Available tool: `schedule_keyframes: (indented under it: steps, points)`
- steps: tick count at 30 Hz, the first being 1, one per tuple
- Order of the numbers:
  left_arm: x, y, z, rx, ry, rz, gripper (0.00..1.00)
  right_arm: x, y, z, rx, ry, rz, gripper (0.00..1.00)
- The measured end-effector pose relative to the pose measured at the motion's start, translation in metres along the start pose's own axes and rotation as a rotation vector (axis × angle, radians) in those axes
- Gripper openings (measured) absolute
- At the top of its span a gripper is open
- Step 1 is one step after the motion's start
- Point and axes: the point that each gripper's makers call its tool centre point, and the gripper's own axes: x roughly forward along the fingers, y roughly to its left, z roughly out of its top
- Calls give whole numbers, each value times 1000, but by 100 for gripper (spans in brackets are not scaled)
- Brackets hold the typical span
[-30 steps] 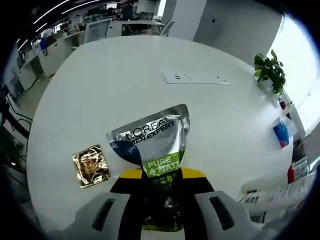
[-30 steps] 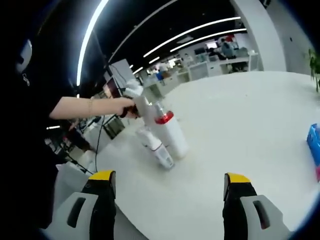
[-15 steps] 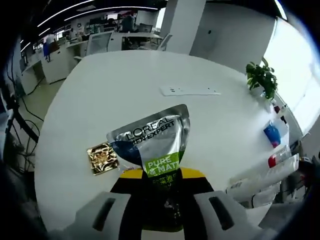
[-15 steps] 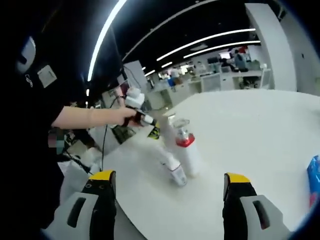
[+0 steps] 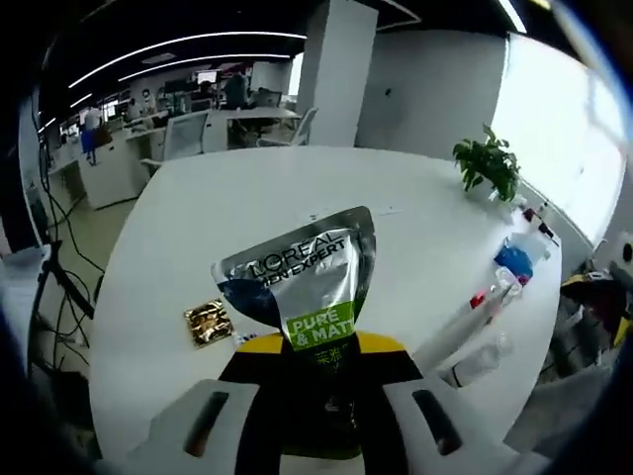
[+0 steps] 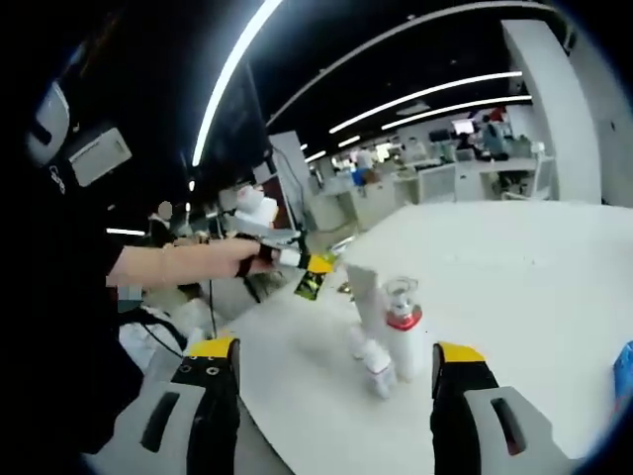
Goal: Arrange the skincare products in the storage area until every visible bottle or jar stands upright without overlapping.
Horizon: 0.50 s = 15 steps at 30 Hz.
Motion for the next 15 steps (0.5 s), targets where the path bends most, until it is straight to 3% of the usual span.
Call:
schedule_keyframes:
  steps: [7,15]
  points:
    - [-35,-13,-3,74,-63,11,18,8,14,20,-13,-52,41,77]
    - [-70,-45,-11,123,-114,-9,18,23,39,32,12,-82,130,75]
